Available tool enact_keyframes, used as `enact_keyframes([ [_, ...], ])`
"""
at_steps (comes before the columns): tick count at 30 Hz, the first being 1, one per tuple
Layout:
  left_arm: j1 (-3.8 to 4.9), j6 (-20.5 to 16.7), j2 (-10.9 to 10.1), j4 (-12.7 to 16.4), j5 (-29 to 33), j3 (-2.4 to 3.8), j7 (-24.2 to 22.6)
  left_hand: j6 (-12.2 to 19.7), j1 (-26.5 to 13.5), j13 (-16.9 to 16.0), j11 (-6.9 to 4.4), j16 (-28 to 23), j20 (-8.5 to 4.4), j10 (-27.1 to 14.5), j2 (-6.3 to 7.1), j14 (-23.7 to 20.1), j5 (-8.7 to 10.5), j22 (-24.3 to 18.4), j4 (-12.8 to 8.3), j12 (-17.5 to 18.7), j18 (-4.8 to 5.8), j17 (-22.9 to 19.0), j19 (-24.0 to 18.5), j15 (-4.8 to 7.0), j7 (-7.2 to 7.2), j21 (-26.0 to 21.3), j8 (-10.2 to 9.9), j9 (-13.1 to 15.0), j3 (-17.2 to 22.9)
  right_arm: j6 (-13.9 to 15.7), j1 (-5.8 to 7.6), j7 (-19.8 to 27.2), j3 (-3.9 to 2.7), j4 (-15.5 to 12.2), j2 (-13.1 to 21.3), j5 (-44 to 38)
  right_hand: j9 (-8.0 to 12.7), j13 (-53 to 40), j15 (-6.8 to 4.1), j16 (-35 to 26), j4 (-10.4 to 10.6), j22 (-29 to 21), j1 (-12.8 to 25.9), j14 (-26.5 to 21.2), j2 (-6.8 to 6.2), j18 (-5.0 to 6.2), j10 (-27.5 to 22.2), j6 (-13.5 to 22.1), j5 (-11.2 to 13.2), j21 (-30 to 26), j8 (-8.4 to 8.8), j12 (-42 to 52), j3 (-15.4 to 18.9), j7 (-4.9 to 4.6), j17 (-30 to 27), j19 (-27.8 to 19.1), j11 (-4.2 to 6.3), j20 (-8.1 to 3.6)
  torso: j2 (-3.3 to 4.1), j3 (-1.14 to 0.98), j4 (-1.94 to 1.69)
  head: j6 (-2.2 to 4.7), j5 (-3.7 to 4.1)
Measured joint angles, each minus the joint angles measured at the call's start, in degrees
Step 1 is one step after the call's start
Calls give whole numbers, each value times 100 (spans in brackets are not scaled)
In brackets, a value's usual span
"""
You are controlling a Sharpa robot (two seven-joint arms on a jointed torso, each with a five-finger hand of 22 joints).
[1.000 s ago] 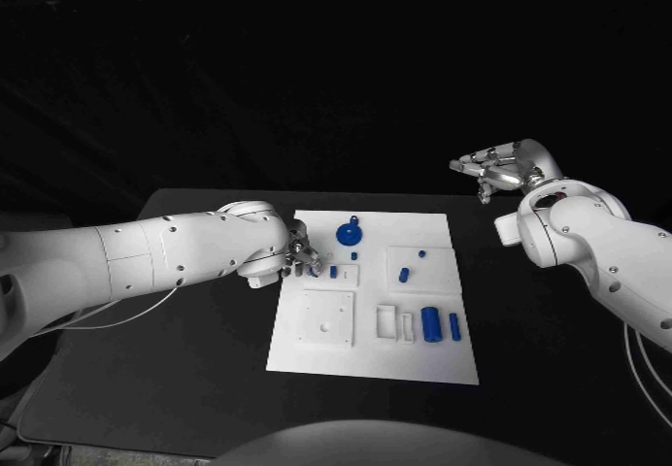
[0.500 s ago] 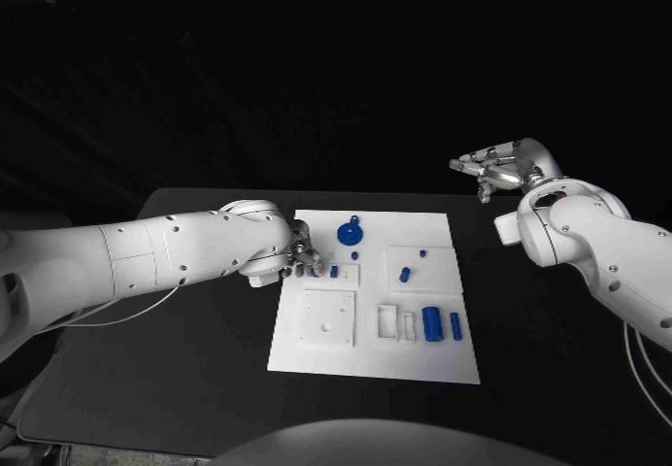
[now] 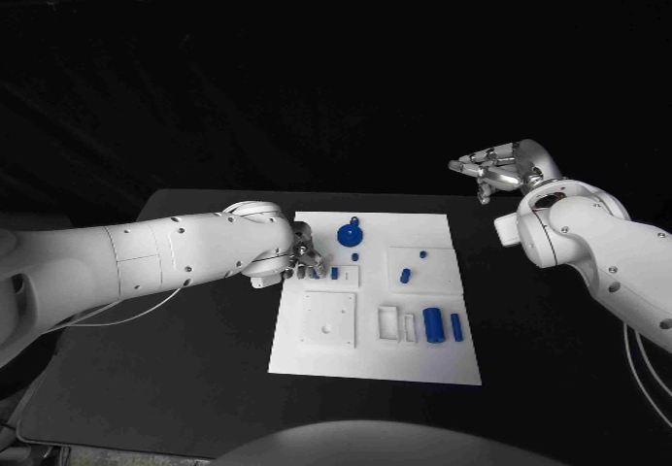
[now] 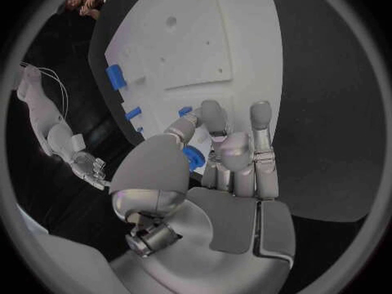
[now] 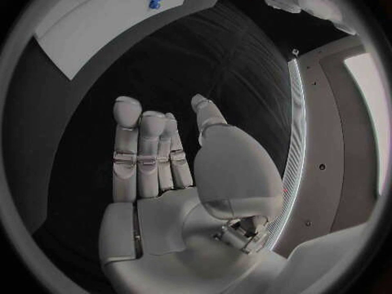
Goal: Assemble the parts on the task board
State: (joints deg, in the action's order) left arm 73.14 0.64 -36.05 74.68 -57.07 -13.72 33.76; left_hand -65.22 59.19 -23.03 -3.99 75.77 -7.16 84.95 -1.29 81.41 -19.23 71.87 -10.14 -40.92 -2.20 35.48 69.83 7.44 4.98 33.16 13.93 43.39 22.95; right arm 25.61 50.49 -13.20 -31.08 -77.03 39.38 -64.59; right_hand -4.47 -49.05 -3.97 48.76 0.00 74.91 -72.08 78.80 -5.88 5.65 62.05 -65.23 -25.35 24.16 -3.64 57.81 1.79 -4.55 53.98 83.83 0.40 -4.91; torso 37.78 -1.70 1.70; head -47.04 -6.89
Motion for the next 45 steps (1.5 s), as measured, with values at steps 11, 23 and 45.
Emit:
enact_keyframes([
  [11, 8, 130, 52, -83, -22, 11, -5, -63, 61, 9, 33, 0, 0, 32, -61, 9, 392, -5, 111, 0, 0, -56, 0, -9, 29, -34, -1, -9, -112, -9, 0, -2, 0, -1, 2, 0, 0, 0, 0, 0, 0, 0, 0, 0, 0, 0, 0, 0, 0, 0, 0, 0, 0, 0, 0, 0, 0, 0, 2, -1, 2, 5, 13],
  [23, -11, 199, 21, -89, -61, -4, -15, -965, 270, 135, -104, -122, 0, -105, 612, -65, 1098, -57, 1179, 72, 0, -267, 0, 68, -759, -128, -22, -106, -505, -17, 0, -2, 0, 4, 6, 0, 0, 0, 0, 0, 0, 0, 0, 0, 0, 0, 0, 0, 1, -14, 0, 0, 0, 0, -1, 0, 0, 0, 0, 4, -3, 11, 31],
  [45, -33, 167, -125, 10, -127, -15, -7, -981, 529, 261, -104, -234, 0, -105, 1256, -87, 1547, -62, 2031, 128, 0, -427, -1, 45, -786, -215, -33, -136, -1436, -19, -12, -1, 0, 10, 21, 2, 0, 4, 0, 0, 0, 0, 0, 0, 0, 0, 0, 0, -23, -47, 0, 0, 0, 0, -6, 0, 0, 0, 0, 7, -2, 36, 45],
])
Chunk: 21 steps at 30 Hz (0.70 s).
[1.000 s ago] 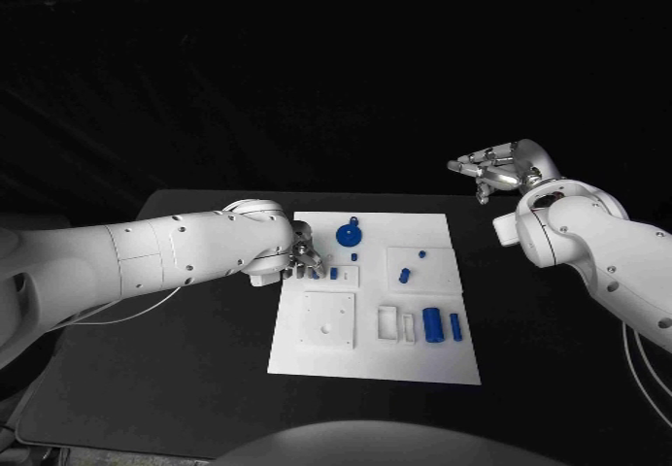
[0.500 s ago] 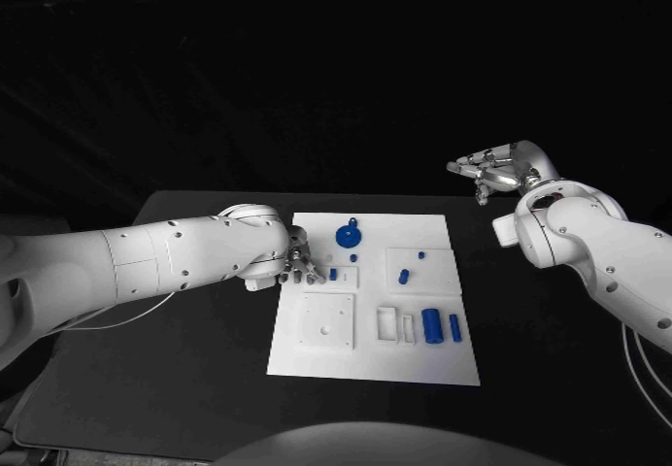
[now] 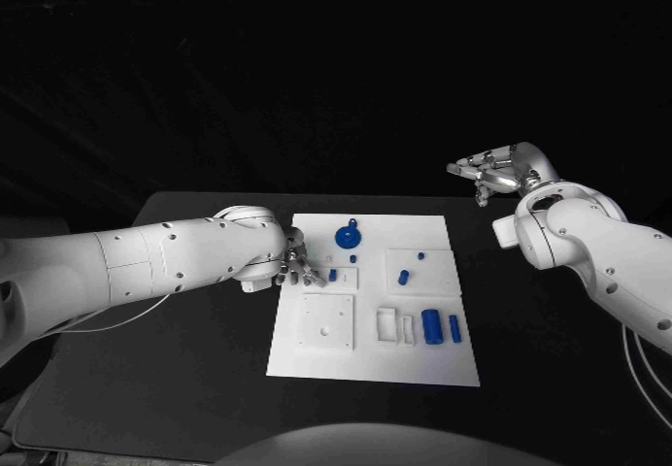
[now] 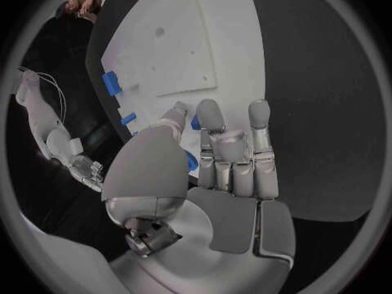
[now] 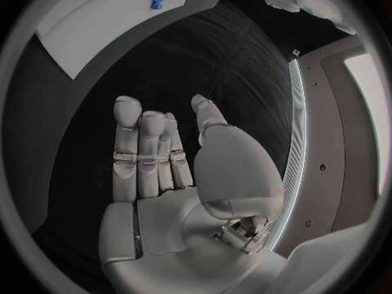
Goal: Assemble the parts on the task board
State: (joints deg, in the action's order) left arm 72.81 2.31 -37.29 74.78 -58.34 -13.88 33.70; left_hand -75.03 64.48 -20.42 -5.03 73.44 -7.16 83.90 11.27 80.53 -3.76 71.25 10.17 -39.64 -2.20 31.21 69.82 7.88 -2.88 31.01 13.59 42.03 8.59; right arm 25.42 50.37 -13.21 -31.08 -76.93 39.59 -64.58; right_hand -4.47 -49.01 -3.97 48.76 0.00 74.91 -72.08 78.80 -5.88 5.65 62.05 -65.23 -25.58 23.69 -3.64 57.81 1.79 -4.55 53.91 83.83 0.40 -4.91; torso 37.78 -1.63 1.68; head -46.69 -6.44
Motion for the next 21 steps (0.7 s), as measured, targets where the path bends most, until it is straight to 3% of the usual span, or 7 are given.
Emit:
enact_keyframes([
  [3, 0, -1, -13, 9, 23, 1, -2, 32, -13, 29, 0, -46, -12, 0, 87, -40, 92, 0, 265, 55, 0, -80, 12, 0, 32, -15, -12, -10, -853, -1, -6, 0, 0, 4, -1, 0, 0, 0, 0, 0, 0, 0, 0, 0, 0, 0, 0, 0, 0, 0, 0, 0, 0, 0, 0, 0, 0, 0, 0, -1, 1, 3, 7],
  [5, 0, -1, -33, 15, 41, 1, -3, 43, 165, 46, 0, -60, -41, 0, 144, -40, 92, -5, 501, 55, 0, -107, 2, 0, 43, -47, -31, -11, -1092, -1, -9, 0, 0, 6, -2, 0, 0, 0, 0, 0, 0, 0, 0, 0, 0, 0, 0, 0, 0, 0, 0, 0, 0, 0, 0, 0, 0, 0, 0, -1, 1, 7, 7],
  [8, 0, 3, -82, 40, 88, 1, -5, 83, 227, 70, 0, -127, -54, 0, 160, -92, 92, -8, 583, 111, 91, -195, -10, -13, 82, -74, -57, -17, -1172, -2, -15, 0, 0, 11, -3, 0, 0, 0, 0, 0, 0, 0, 0, 0, 0, 0, 0, 0, 0, 1, 0, 0, 0, 0, -5, 0, 0, 0, 0, -4, 1, 14, 7],
  [12, 1, 22, -177, 108, 205, 2, -21, 303, 306, 142, 80, -302, -108, 14, 141, -293, 92, -42, 517, 352, 99, -298, -110, -41, 170, -188, -168, -43, -1237, -2, -21, 1, 0, 15, -3, 1, 0, 4, 0, 0, 0, 0, 0, 0, 0, 0, 0, 0, 0, 1, 0, 0, 0, 0, -5, 0, 0, 0, -2, -4, 1, 28, 9],
  [15, 4, 55, -293, 172, 408, 14, -61, 853, 512, 311, 266, -704, 14, -307, -65, -801, 92, -188, 237, 843, 179, -487, -470, -189, 384, -494, -467, -317, -1139, -3, -29, 2, 0, 17, -3, 2, 0, 4, 0, 0, 0, 0, 0, 0, 0, 0, -12, 0, 0, -20, 0, 0, 0, 0, -5, 0, -12, 0, -2, -4, 1, 52, 10],
  [18, 28, 99, -444, 241, 644, 34, -124, 1042, 648, 665, 375, -1120, 161, -450, -323, -1067, 16, -557, -335, 1438, 178, -778, -640, -371, 519, -955, -533, -1179, -1157, -4, -38, 2, 0, 19, -1, 3, 0, 4, 0, 0, 0, 0, 0, 0, 0, 0, -21, 0, 1, -22, 0, 0, 0, 0, -5, 0, -21, 0, -3, -5, 1, 80, 14],
  [21, 103, 142, -610, 311, 905, 51, -224, 1121, 964, 978, 483, -1509, 314, -653, -633, -1348, -586, -859, -822, 1904, 178, -1030, -742, -488, 598, -1332, -533, -1870, -1125, -4, -44, 3, 0, 22, 2, 5, 0, 4, 19, 0, 0, 0, 0, -19, 0, 0, -21, 0, 1, -22, 0, 0, 0, 0, -5, 0, -21, 0, -5, -5, -2, 104, 34],
])
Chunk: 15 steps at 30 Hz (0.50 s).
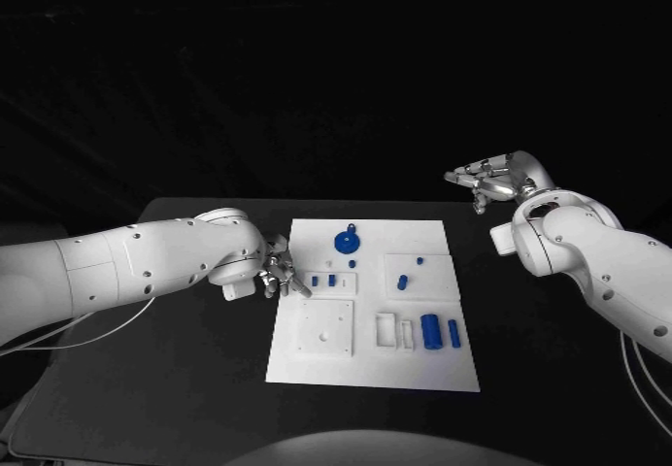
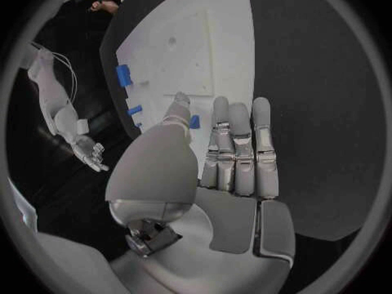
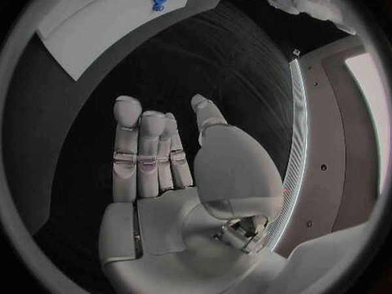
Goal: Assemble the parts on the task board
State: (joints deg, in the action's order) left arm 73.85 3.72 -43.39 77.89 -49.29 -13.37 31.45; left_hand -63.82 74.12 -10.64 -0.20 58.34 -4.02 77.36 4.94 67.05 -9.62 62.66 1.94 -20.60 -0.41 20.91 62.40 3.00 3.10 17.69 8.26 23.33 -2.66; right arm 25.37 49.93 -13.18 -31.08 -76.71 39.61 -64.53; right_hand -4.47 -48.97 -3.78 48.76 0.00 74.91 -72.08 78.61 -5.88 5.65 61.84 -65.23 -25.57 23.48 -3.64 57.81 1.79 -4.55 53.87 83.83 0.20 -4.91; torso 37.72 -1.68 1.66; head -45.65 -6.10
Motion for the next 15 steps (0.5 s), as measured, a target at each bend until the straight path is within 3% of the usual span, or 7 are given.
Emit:
enact_keyframes([
  [2, 68, 13, -82, 49, 176, 26, -145, 15, 369, 220, 59, -359, 91, -244, -183, -226, -540, -175, -256, 296, 0, -187, -138, -92, 33, -229, -20, -258, 109, 0, -2, 2, 0, 6, 1, 4, 1, 0, 0, 0, 0, 0, 0, 0, 0, 0, 0, 18, 0, 0, 0, 0, 0, -18, 0, 0, 0, 0, 0, 0, -1, 15, 8],
  [3, 92, 13, -106, 69, 241, 42, -234, 23, 647, 394, 115, -615, 115, -352, -297, -297, -619, -272, -459, 489, 0, -326, -181, -141, 120, -338, -82, -438, 251, 0, -2, 3, 0, 11, 1, 7, 6, 0, 0, 0, 0, 0, 0, 0, 0, 0, 0, 28, 0, 0, 0, 0, 0, -27, 0, 0, 0, 0, 0, 1, -2, 29, 15],
  [6, 158, -20, -149, 123, 389, 103, -671, -153, 709, 688, 166, -1230, 138, -317, -378, -91, -634, -306, -955, 1022, 0, -664, -197, -200, 194, -449, -234, -1177, 650, -1, -4, 7, 0, 36, 1, 27, 8, 0, 1, 0, 0, 0, 0, 0, 0, 0, 0, 36, 0, -33, 0, 0, 0, -35, -3, 0, 0, 0, 0, 2, -3, 80, 30],
  [11, 215, -377, -71, 140, 376, 156, -1619, -220, 813, 717, 357, -1610, 197, -509, -532, -48, -609, -103, -1286, 1504, -91, -823, -262, -243, 262, -421, -277, -1519, 901, -17, -5, 12, 0, 91, 2, 63, 8, 303, 18, -97, -25, 0, 20, -47, 20, -1, -20, 59, 0, -477, 0, -277, 25, -36, -86, -24, -20, 24, 1, 10, 0, 154, 41],
  [12, 220, -514, -19, 128, 334, 157, -1853, -221, 842, 717, 381, -1713, 216, -533, -562, -18, -562, -6, -1338, 1590, -109, -868, -307, -273, 262, -369, -300, -1567, 953, -26, -5, 13, 0, 102, 2, 74, 8, 381, 19, -120, -39, 0, 32, -61, 32, 0, -21, 84, 0, -598, 0, -329, 39, -42, -116, -32, -20, 32, 1, 10, 2, 161, 41],
  [13, 224, -613, 21, 121, 295, 158, -2018, -238, 871, 717, 422, -1812, 219, -574, -591, 31, -312, 85, -1388, 1655, -182, -906, -350, -283, 298, -319, -312, -1606, 1003, -33, -5, 15, 0, 111, 2, 82, 8, 501, 19, -164, -51, 0, 40, -62, 39, 0, -20, 85, 0, -757, 0, -393, 50, -43, -165, -32, -20, 32, 2, 9, 3, 174, 44],
  [15, 229, -839, 123, 82, 160, 157, -2386, -239, 868, 719, 458, -1947, 249, -680, -657, 72, -114, 183, -1459, 1686, -182, -960, -397, -322, 325, -284, -316, -1662, 1085, -49, -5, 22, 0, 136, 1, 101, 8, 735, 19, -252, -96, -46, 39, -62, 39, -1, -7, 85, 0, -964, 0, -558, 75, -43, -286, -32, -7, 32, 2, 9, 3, 193, 51],
])
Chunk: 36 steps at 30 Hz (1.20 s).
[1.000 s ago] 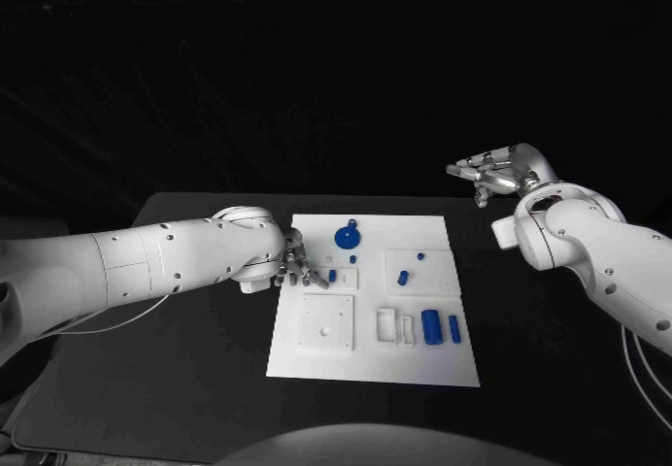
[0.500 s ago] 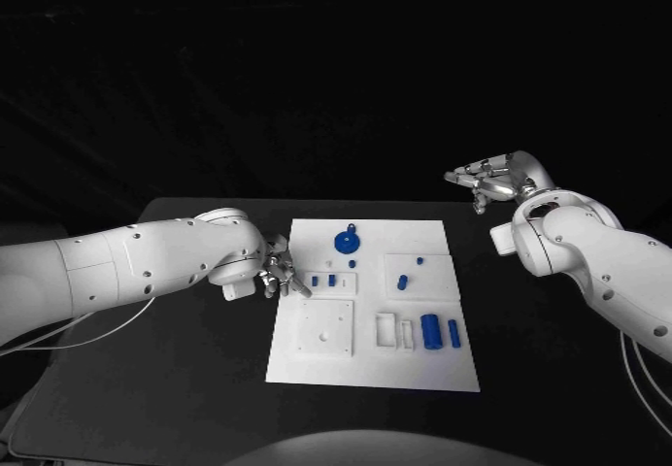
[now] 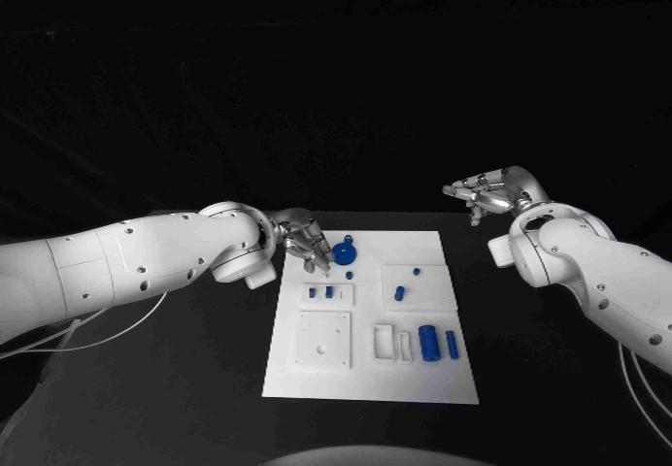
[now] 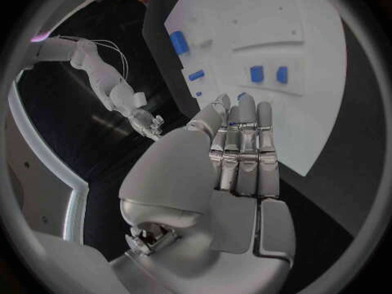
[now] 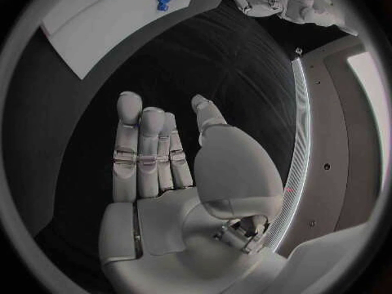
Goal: Assemble the parts on the task board
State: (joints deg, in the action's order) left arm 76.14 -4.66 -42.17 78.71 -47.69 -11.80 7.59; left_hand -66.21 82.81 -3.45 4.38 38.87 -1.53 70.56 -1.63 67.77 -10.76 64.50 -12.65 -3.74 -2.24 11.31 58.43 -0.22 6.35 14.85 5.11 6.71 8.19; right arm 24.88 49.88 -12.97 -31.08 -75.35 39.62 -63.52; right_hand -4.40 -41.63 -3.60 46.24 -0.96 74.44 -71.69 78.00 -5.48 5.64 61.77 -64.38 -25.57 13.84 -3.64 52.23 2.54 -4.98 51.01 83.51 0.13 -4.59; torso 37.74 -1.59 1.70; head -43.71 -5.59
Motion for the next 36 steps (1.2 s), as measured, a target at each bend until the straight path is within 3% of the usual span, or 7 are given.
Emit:
enact_keyframes([
  [2, 4, -138, 73, -39, -112, -8, -238, 22, -77, 1, 24, -74, 9, -102, -17, 49, 97, 32, 14, 4, 0, -19, -8, -7, 22, 0, -29, -36, 45, -11, 0, 11, 0, 14, -3, 18, 0, 170, 6, -65, -17, -58, -25, -24, 25, 0, 8, 9, 0, -98, 0, -143, -12, -9, -81, -15, 8, 9, 2, 0, 1, 18, 5],
  [5, 6, -381, 234, -135, -328, -47, -651, 96, -341, 1, 43, -144, 95, -201, 134, 209, 185, -150, 158, 5, -88, -17, 97, -22, -8, -128, -49, -118, 0, -41, 0, 38, 0, 43, -13, 58, 9, 781, 13, -132, -120, -254, 14, -57, 92, 0, 121, 31, 0, -304, 0, -581, 8, -31, -289, -37, -2, -5, 6, 0, 4, 54, 8],
  [14, -41, -873, 704, -592, -1056, -141, -1250, 319, -275, 4, 55, 130, -16, -272, 300, 604, 348, -243, 186, 5, -88, 312, 595, 72, -54, -120, -112, -289, 57, -83, -1, 133, 0, 66, -54, 173, 8, 1189, 10, -59, -222, -280, 23, -95, 144, 0, 121, 31, 0, -411, 0, -552, -10, -31, -480, 3, -2, 0, 15, 1, 17, 121, 7],
  [16, -80, -933, 805, -714, -1302, -154, -1305, 322, -243, 4, 39, 428, -45, -286, 332, 646, 349, -65, 146, 5, -177, 497, 687, 113, -57, 35, -113, -290, 98, -84, -1, 158, 0, 67, -64, 193, 8, 1192, 10, -59, -222, -280, 23, -95, 144, 0, 121, 31, 0, -411, 0, -552, -10, -31, -480, 3, -2, 0, 16, 2, 19, 124, 10],
  [26, -260, -985, 1168, -1193, -2537, -191, -1361, 385, -367, 4, 41, 1527, -92, -615, 573, 771, 260, 512, 46, 5, -177, 910, 978, 177, -108, 376, -113, -290, 228, -85, -1, 231, 1, 60, -95, 251, 8, 1230, 11, -59, -222, -274, 50, -94, 172, 0, 121, 31, -23, -433, 0, -552, -10, -31, -504, 3, -2, -1, 19, 5, 19, 128, 30],
  [29, -288, -976, 1217, -1293, -2855, -192, -1362, 410, -308, 4, 67, 1677, -82, -765, 659, 824, 260, 549, 164, 5, -264, 893, 1094, 166, -83, 342, -113, -290, 149, -86, -1, 248, 1, 54, -97, 258, 8, 1237, 11, -59, -221, -274, 51, -94, 172, 0, 121, 31, -42, -433, 0, -552, -10, -30, -508, 3, -2, -1, 19, 5, 16, 128, 32],
  [36, -332, -934, 1301, -1445, -3316, -194, -1362, 410, -275, 3, 61, 2130, -126, -776, 692, 927, 103, 830, 301, 4, -266, 893, 1256, 205, -83, 332, -113, -289, 196, -88, 0, 266, 1, 42, -104, 268, 8, 1251, 11, -59, -221, -270, 50, -94, 172, 0, 120, 30, -62, -433, 0, -529, -10, -30, -524, 2, -2, -1, 19, 2, 9, 118, 65],
])
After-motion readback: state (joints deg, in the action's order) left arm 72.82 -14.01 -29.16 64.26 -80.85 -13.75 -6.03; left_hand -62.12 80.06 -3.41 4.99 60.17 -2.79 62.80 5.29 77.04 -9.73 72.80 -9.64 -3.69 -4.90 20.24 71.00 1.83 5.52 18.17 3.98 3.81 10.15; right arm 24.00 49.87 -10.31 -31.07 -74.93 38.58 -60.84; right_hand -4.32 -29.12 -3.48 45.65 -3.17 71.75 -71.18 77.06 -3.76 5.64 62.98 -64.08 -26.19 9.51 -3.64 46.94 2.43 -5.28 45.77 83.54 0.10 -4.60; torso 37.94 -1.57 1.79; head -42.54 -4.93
